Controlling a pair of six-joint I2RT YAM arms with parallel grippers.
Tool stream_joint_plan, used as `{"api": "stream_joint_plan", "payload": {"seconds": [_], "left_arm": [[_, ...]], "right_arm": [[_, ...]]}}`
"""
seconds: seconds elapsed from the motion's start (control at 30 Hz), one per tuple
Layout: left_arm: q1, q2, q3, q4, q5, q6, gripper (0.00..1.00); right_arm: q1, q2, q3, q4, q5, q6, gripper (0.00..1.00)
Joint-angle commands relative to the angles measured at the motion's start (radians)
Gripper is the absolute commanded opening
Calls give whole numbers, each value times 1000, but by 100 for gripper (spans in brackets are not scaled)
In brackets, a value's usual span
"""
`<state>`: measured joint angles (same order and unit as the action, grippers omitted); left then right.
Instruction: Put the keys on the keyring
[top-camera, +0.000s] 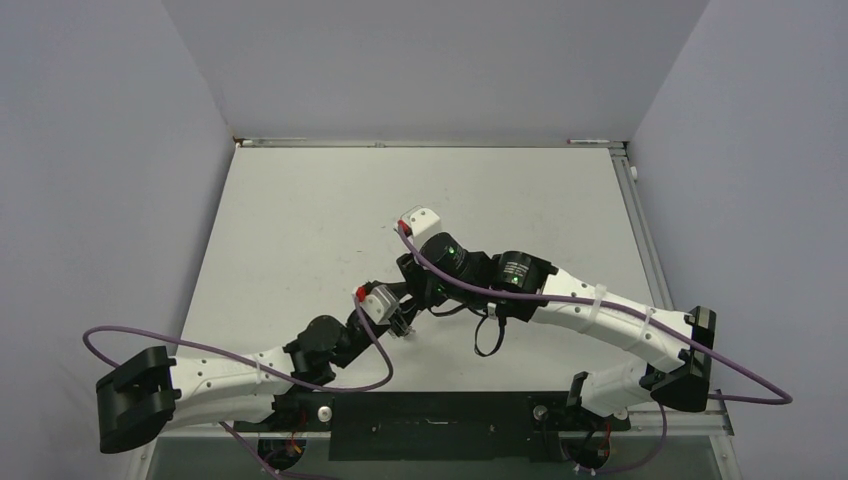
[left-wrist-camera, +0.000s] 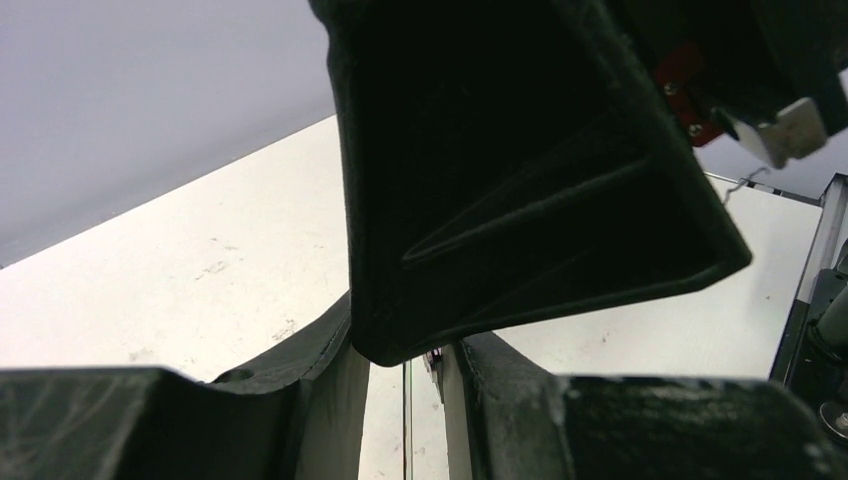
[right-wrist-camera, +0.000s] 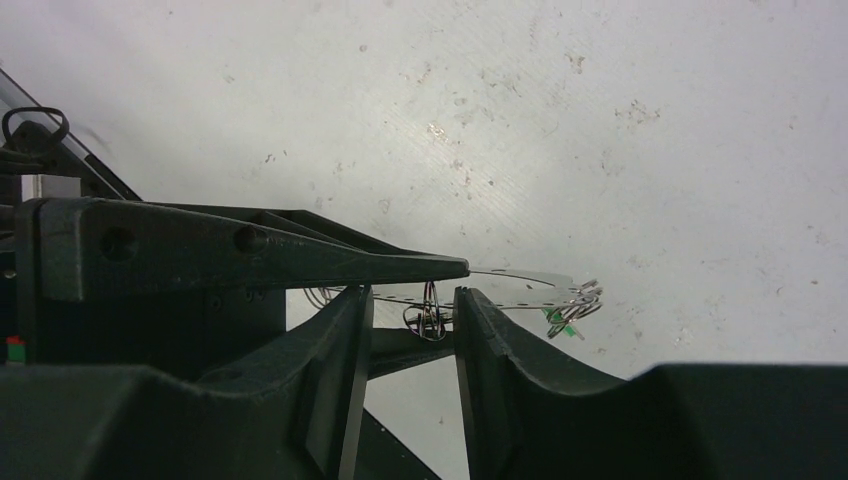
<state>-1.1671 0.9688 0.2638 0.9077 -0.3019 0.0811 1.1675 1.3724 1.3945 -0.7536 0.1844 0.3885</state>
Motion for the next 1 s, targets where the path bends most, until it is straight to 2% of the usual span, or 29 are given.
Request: {"api": "stream_joint_plan", "payload": {"seconds": [0.0,0.53,0.67,0.87,0.97], "left_arm": [[15,-45,17,126,-20,-45,0],[17,-9,-41,290,43,46,0],[17,8,-43,297,59,73,0],[16,17,-43,312,61,81,0],[17,19,-39,315,62,82,0]], "right_arm": [[15,0,7,9,24,20,34],[-5,28,55,-73,79,104,34],[-24,24,60,-72,32,102,26],[-26,42,57,-74,-44,102,25],[-25,47,42,-71,-51,99,13]]}}
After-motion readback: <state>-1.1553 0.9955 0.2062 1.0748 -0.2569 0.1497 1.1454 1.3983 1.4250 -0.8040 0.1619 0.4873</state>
